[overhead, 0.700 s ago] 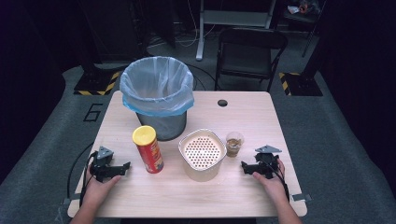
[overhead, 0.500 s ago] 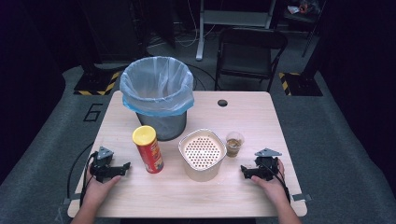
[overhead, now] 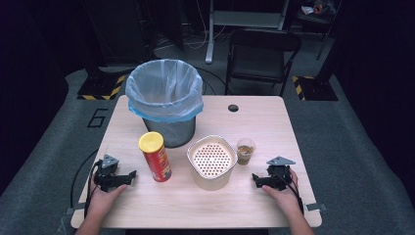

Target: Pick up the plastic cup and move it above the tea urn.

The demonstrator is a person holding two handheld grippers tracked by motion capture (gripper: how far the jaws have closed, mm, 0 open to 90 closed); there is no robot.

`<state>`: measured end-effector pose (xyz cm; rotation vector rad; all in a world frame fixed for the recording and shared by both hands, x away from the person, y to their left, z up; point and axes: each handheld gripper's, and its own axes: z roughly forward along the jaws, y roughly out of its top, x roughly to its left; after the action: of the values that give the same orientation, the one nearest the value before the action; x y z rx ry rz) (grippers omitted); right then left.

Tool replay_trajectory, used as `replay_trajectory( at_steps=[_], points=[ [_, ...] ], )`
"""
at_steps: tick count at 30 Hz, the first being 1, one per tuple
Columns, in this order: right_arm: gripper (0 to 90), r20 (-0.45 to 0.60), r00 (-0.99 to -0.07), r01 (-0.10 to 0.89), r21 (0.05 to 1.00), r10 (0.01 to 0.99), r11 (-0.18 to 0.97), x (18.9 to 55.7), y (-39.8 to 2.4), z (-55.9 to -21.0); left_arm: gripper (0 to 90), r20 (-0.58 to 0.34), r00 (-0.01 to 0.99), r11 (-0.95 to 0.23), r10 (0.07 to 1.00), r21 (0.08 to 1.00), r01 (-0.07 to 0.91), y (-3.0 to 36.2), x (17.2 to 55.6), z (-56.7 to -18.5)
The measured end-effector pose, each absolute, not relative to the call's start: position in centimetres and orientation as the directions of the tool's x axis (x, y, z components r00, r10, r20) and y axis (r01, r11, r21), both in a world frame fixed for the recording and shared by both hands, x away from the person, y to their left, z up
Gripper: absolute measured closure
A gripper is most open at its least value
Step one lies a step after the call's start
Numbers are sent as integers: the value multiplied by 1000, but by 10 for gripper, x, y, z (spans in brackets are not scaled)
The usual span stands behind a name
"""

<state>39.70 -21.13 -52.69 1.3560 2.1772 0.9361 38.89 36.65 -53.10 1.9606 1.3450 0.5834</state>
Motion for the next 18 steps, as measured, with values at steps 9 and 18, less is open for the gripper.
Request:
replay_trajectory(
  at_steps=[9, 18],
  points=[
    [494, 108, -471, 587, 780, 876, 219, 386, -202, -476, 125, -10, 360, -236, 933, 738, 632, 366, 388, -530],
    [630, 128, -599, 509, 823, 791, 252, 394, -165, -402, 125, -12, 353, -226, 936, 746, 626, 365, 389, -531]
  ],
)
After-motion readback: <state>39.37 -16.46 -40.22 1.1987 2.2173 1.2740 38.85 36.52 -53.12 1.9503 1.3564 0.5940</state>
